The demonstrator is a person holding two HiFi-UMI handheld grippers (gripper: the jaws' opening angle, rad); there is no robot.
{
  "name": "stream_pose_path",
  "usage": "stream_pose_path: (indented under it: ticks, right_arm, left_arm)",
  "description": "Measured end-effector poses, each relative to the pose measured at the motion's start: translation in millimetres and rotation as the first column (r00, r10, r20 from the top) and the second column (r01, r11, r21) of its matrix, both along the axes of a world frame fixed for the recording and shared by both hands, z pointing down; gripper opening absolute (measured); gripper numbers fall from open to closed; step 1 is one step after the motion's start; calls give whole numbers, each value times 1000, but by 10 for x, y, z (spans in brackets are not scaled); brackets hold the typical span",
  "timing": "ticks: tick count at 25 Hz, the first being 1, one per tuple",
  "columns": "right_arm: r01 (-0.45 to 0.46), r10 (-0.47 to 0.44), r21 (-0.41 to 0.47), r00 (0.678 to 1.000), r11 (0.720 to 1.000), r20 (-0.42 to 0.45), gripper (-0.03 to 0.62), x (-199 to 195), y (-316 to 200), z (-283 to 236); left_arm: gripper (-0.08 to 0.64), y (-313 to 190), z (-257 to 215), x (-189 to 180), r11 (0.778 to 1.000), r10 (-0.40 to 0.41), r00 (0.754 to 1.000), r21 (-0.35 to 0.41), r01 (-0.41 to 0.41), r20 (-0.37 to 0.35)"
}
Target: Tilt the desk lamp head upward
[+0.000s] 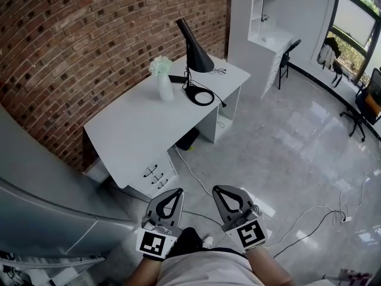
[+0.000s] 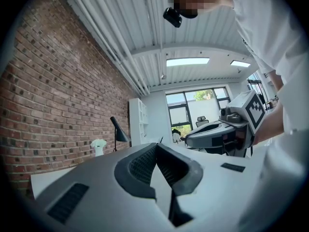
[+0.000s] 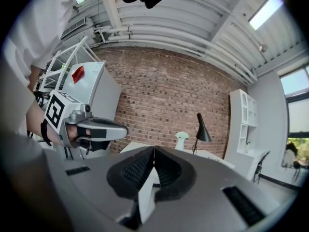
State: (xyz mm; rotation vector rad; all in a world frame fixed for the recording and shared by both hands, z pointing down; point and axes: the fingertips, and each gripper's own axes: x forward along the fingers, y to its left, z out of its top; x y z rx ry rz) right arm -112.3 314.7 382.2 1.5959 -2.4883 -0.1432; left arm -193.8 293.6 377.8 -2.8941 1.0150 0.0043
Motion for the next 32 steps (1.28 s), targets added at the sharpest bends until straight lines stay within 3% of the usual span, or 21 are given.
stream_pose_path:
  ticks: [17,27,32]
  right_arm:
    - [-25,26,29,998,999,-56,15,424,-447,-28]
    - [3,-4,-23,999,1000,-32,15,683,-1681,138]
    - [18,-19,-8,1000,1000,-24,15,816,-2345,60]
  left_arm:
    - [6,-583,-23,615,997,73,996,28,-71,-55]
    - [6,-1803,156,929,998,51,998,-24,-52,-48]
    - [6,-2493,145,1084,999,46,998,-28,-47,-42]
